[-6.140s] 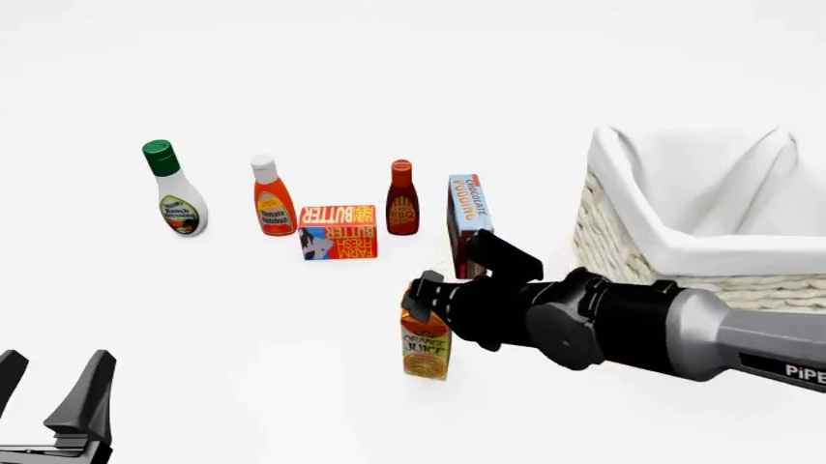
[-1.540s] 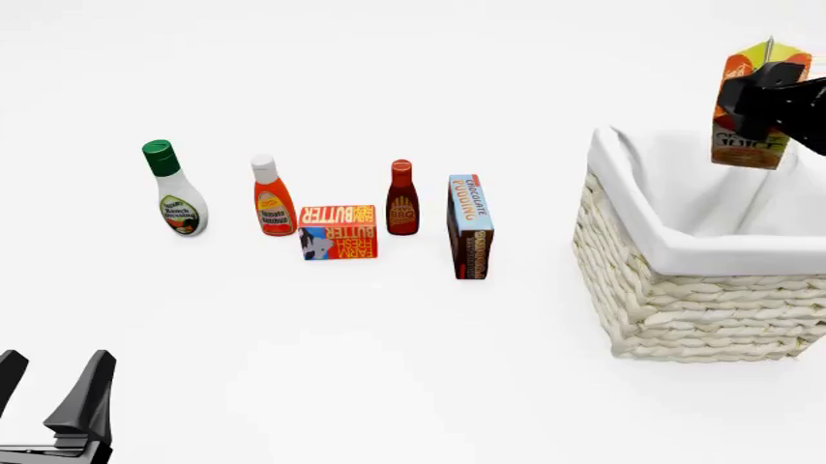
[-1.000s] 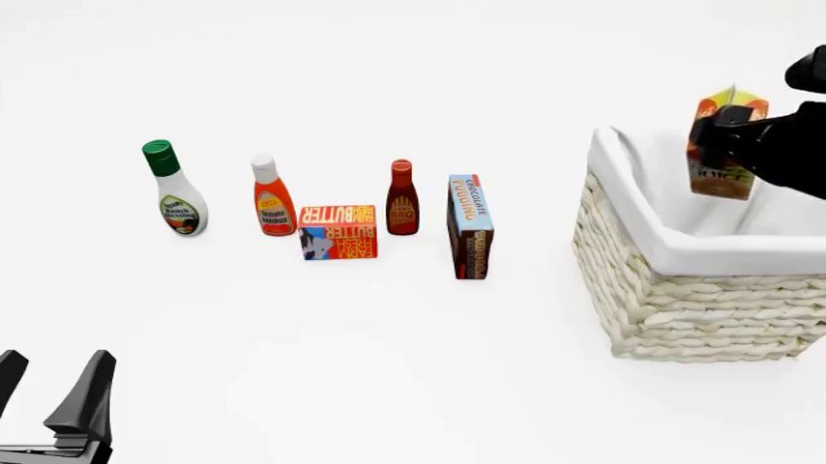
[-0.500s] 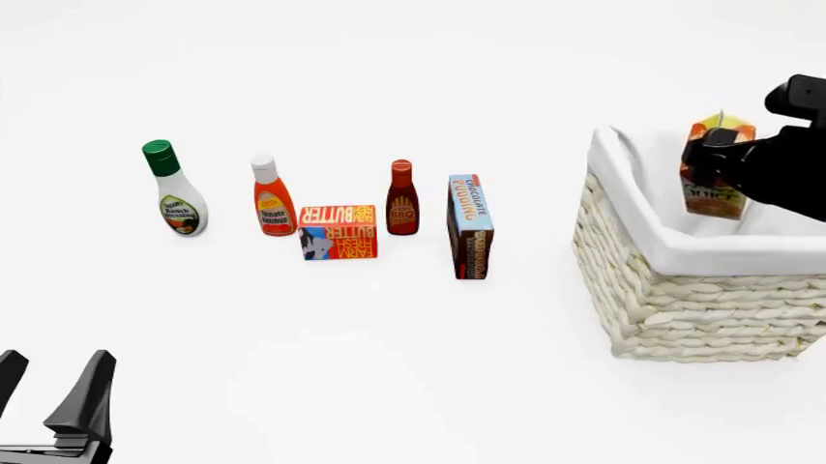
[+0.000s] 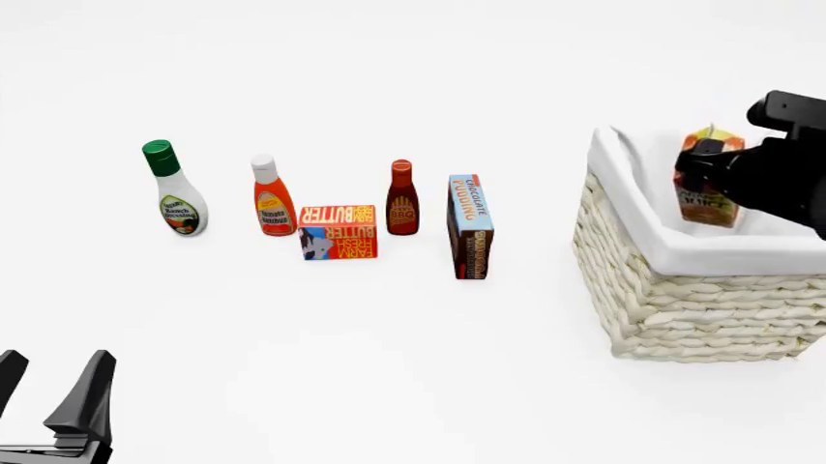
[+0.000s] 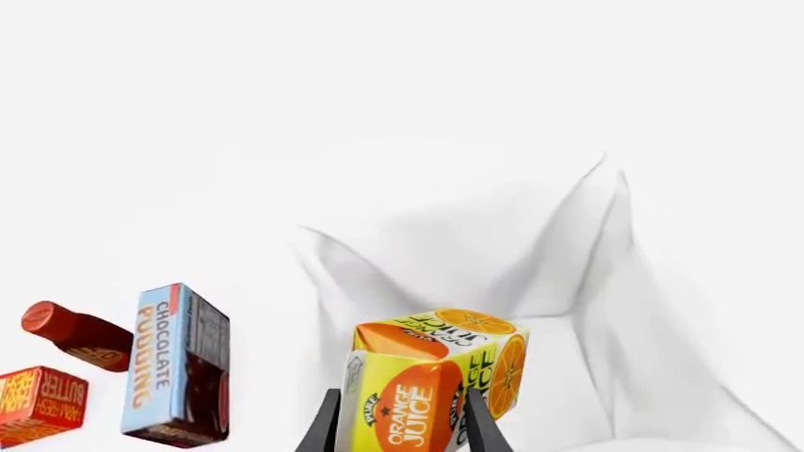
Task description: Pick the orange juice and place it in the basket.
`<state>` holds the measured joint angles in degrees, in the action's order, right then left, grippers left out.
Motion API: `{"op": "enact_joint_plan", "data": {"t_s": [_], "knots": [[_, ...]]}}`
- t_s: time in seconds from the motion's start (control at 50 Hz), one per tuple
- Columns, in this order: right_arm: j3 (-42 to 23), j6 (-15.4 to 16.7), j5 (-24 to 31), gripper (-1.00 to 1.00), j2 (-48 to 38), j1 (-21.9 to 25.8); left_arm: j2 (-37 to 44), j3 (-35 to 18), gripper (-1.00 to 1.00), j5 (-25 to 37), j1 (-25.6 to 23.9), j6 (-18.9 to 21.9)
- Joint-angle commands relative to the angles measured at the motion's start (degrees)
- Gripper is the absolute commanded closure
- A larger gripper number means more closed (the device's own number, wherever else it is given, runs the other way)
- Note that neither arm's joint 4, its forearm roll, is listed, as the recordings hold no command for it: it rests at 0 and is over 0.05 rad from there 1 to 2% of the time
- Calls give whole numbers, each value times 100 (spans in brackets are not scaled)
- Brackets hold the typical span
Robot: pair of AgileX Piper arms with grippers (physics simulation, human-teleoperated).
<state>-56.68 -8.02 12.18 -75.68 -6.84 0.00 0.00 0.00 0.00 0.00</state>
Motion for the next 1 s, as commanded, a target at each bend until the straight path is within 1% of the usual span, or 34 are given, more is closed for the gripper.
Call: {"op": "enact_joint_plan", "data": {"t_s": [0.02,0.36,0.7,0.84,0.86,0.9,0.92,0.94,1.0], "knots": [[32,-157,-285,100,-275,-161,0,0,-100,0,0,0],[143,-271,-737,100,-790,-327,0,0,-100,0,0,0],[87,-273,-813,100,-980,-437,0,0,-100,0,0,0],[71,-328,-828,100,-959,-465,0,0,-100,0,0,0],[67,-286,-824,100,-955,-477,0,0,-100,0,0,0],[70,-351,-824,100,-940,-478,0,0,-100,0,0,0],[52,-335,-822,100,-934,-510,0,0,-100,0,0,0],[70,-398,-833,-100,-899,-463,0,0,-100,0,0,0],[83,-413,-856,-100,-832,-428,0,0,-100,0,0,0]]}}
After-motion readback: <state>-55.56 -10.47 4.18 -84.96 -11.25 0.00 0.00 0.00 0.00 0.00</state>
